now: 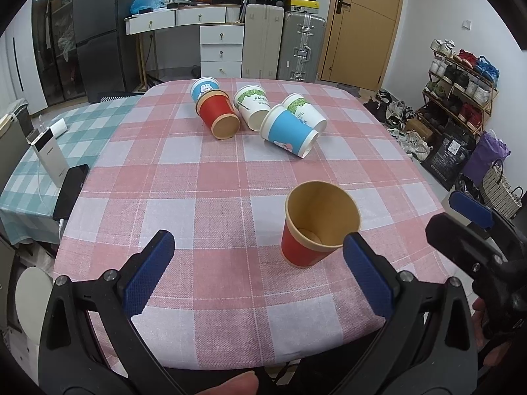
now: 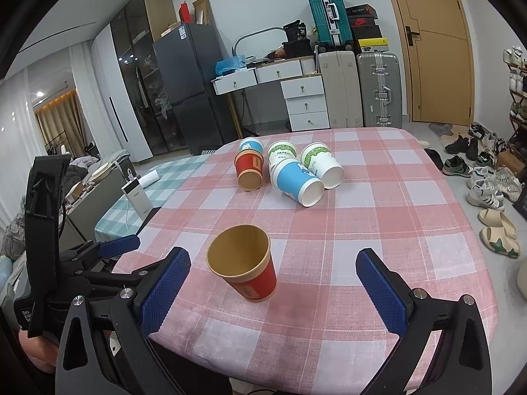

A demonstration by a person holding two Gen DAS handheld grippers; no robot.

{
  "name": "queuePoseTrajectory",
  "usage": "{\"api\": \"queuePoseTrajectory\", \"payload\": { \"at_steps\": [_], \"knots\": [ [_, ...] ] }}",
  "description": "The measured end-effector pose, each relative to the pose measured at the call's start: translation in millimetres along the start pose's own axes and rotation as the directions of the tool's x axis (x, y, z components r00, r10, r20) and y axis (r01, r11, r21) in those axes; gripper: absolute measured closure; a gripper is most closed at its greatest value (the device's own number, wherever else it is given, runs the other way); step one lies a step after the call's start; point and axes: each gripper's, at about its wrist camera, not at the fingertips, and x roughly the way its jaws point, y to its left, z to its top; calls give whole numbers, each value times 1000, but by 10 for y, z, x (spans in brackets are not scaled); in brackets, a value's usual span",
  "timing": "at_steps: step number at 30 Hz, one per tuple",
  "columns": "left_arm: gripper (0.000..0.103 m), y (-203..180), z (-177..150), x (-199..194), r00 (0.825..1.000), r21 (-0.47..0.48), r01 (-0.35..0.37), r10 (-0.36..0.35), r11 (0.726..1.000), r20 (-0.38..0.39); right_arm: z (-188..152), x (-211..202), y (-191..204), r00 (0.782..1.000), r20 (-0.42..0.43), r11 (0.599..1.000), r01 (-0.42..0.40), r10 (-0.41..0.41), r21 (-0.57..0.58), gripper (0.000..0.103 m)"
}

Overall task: Flip cup upright
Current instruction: 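Open the right gripper and withdraw it from the upright cup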

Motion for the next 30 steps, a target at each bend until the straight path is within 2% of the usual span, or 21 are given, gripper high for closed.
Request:
{"api": "queuePoseTrajectory", "payload": {
  "at_steps": [30],
  "knots": [
    [1,-23,20,35,1000,14,-7,7,1000,-7,-15,-9,-46,1000,9,1000,-4,4,19,0]
  ]
}}
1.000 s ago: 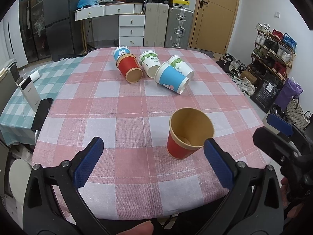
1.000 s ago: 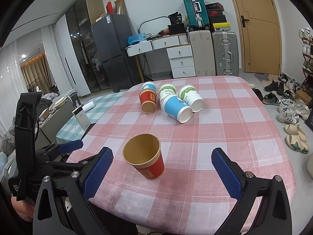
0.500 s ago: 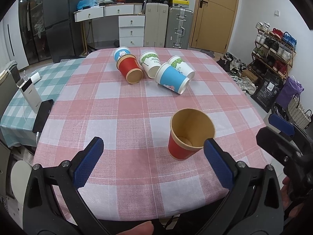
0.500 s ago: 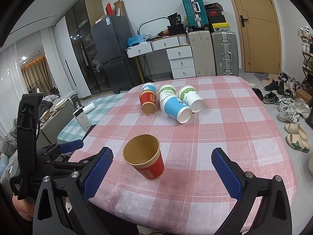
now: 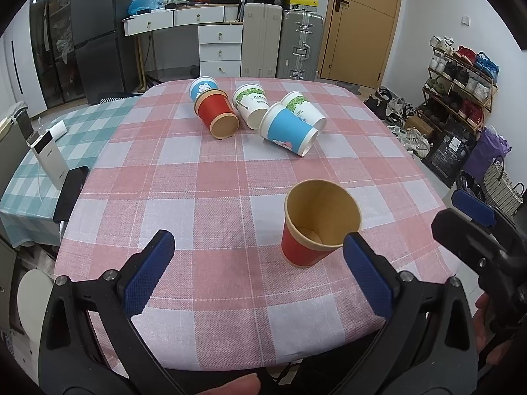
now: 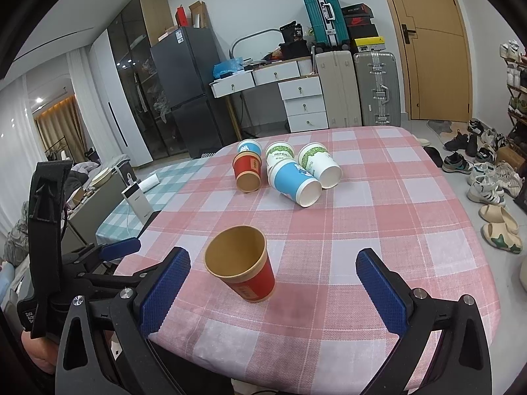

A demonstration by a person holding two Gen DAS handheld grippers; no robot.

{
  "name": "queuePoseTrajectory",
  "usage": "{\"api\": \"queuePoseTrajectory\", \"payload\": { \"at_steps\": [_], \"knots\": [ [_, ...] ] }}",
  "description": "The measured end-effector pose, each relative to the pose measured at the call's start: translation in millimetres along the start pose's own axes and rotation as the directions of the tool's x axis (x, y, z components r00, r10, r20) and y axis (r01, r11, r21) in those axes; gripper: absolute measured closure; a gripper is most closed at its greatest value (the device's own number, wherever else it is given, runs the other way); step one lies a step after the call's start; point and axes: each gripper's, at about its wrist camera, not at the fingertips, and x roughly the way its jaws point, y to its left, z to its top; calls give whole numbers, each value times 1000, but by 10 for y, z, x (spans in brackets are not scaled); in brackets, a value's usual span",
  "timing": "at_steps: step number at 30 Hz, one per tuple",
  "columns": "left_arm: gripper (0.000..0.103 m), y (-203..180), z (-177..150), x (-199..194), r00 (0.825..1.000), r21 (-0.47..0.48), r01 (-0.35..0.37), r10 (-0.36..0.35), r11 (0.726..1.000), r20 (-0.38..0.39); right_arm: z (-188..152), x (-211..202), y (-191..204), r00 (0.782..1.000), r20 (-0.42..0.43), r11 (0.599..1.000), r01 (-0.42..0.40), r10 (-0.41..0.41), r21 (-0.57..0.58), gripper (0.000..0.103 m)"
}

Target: Flip cup upright

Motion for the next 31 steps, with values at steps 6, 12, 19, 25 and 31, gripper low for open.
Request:
{"api": "queuePoseTrajectory", "payload": {
  "at_steps": [6,12,19,25,31],
  "knots": [
    [1,-1,0,0,1000,2,-1,1,1000,1,4,-9,-16,1000,1,1000,2,-2,5,0],
    [1,-3,-1,2,1000,3,-2,2,1000,1,9,-11,-30,1000,0,1000,1,-1,9,0],
    [1,-7,-3,0,1000,4,-4,4,1000,2,9,-20,-60,1000,5,1000,5,-5,12,0],
    [1,-22,-1,18,1000,18,-11,11,1000,6,14,-18,-70,1000,3,1000,4,-4,12,0],
    [1,-58,-9,2,999,36,-11,10,999,38,14,-13,-77,1000,5,1000,6,-6,11,0]
  ]
}}
